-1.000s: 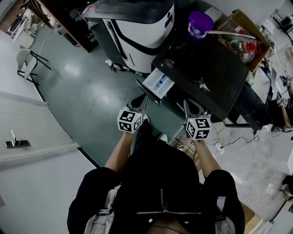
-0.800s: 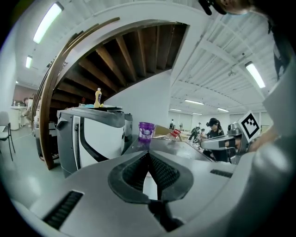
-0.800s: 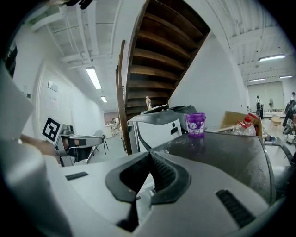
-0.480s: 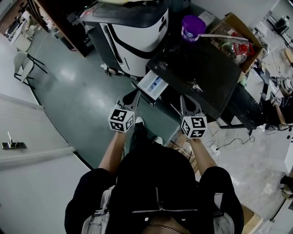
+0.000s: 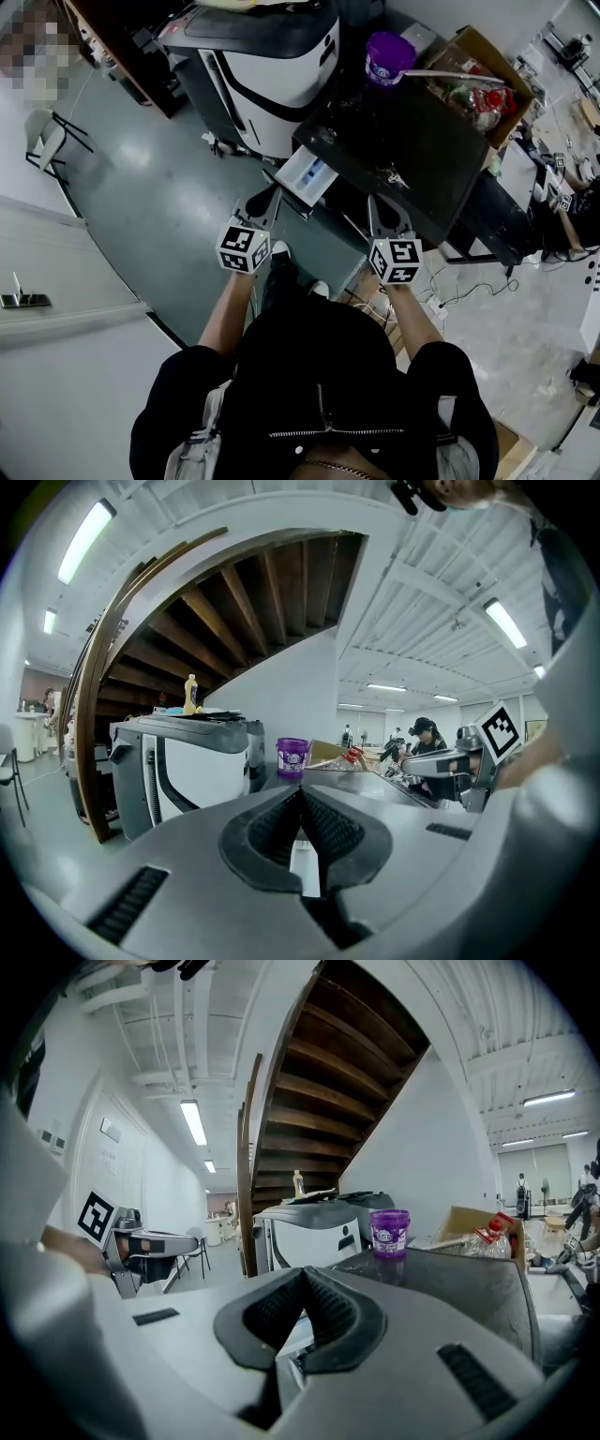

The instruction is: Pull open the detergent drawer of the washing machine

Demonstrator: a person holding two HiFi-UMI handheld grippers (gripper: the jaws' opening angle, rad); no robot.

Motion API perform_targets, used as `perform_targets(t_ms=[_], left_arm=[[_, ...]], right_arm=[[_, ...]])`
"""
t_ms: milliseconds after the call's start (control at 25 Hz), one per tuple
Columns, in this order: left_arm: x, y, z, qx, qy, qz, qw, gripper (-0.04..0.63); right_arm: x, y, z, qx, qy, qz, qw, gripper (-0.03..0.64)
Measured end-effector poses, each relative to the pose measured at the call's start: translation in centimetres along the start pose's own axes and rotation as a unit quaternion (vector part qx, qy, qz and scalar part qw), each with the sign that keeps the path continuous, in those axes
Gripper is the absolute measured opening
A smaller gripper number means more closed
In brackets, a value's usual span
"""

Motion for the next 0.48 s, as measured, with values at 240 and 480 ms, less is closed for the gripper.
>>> perform_targets(t_ms=[240, 480], left_arm=[[0.14, 0.38, 0.54, 0.006, 0.0, -0.004, 1.0, 0.02], [0.48, 0.46, 1.1, 0.007, -0.003, -0.008, 0.9999, 0.021]], right_arm=[[-0.04, -0.14, 0.24, -0.001, 0.003, -0.001, 1.0, 0.003], [0.46, -0.46, 0.5, -0.001, 0.009, -0.006, 1.0, 0.003]])
Point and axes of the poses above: the fingertips, and each gripper's own axes: y forward along the fingers, z to its right, x out of its underside, the point moved 4 cm from there along -y, backward along the fingers, and after that the axes turned 10 degrees about y, right-handed, at the moved point
